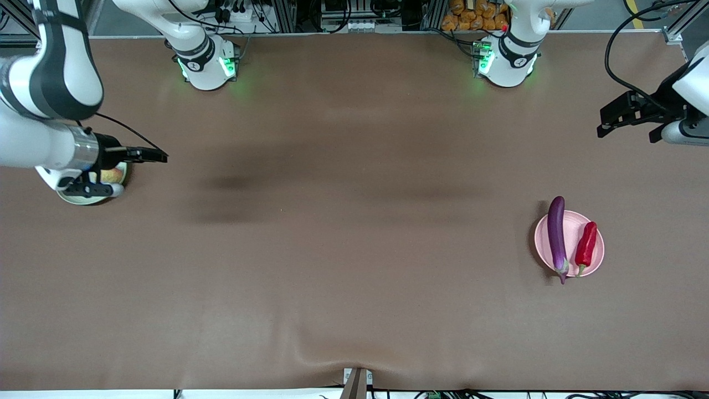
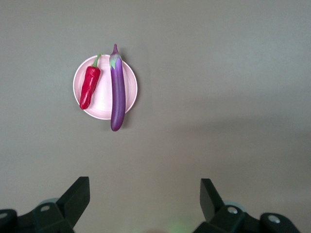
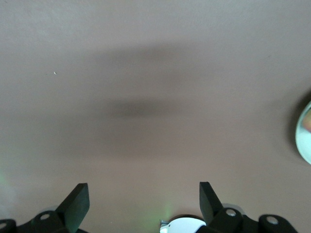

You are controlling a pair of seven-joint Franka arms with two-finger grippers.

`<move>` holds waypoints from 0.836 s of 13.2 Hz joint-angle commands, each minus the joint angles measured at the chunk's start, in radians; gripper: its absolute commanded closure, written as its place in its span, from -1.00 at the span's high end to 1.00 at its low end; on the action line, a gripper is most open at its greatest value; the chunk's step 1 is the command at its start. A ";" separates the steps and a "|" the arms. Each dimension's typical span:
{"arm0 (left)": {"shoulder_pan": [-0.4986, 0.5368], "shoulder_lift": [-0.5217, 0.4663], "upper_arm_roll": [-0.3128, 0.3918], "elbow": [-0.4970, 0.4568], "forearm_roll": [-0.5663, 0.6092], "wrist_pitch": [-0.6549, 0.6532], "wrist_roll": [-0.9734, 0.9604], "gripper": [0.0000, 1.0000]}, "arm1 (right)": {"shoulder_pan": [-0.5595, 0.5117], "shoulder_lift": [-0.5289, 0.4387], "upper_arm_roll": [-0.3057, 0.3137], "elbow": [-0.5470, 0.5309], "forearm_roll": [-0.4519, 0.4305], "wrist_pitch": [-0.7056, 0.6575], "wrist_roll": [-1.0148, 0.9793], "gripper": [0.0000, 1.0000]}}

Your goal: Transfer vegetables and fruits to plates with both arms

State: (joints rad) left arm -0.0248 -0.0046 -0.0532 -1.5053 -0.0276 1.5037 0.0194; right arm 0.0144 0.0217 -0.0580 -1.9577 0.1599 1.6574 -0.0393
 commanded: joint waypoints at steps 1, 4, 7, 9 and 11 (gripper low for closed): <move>-0.007 -0.011 -0.013 -0.007 0.067 0.035 0.010 1.00 | -0.039 -0.086 0.044 0.050 -0.069 -0.039 0.018 1.00; -0.006 -0.011 -0.034 -0.006 0.080 0.033 0.005 1.00 | -0.033 0.051 0.047 0.456 -0.095 -0.372 0.013 1.00; -0.007 -0.012 -0.046 -0.004 0.077 0.013 -0.004 1.00 | -0.042 0.175 0.058 0.761 -0.172 -0.570 0.006 1.00; -0.006 -0.011 -0.048 -0.003 0.077 0.013 -0.009 1.00 | -0.050 0.173 0.061 0.801 -0.166 -0.570 -0.025 1.00; 0.000 -0.011 -0.047 -0.004 0.075 0.013 -0.009 1.00 | -0.057 0.152 0.067 0.797 -0.157 -0.565 -0.063 1.00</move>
State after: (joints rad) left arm -0.0296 -0.0046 -0.0958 -1.5062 0.0300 1.5274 0.0171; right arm -0.0153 0.1687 -0.0215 -1.2096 0.0127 1.1151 -0.0719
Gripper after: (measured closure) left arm 0.000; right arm 0.000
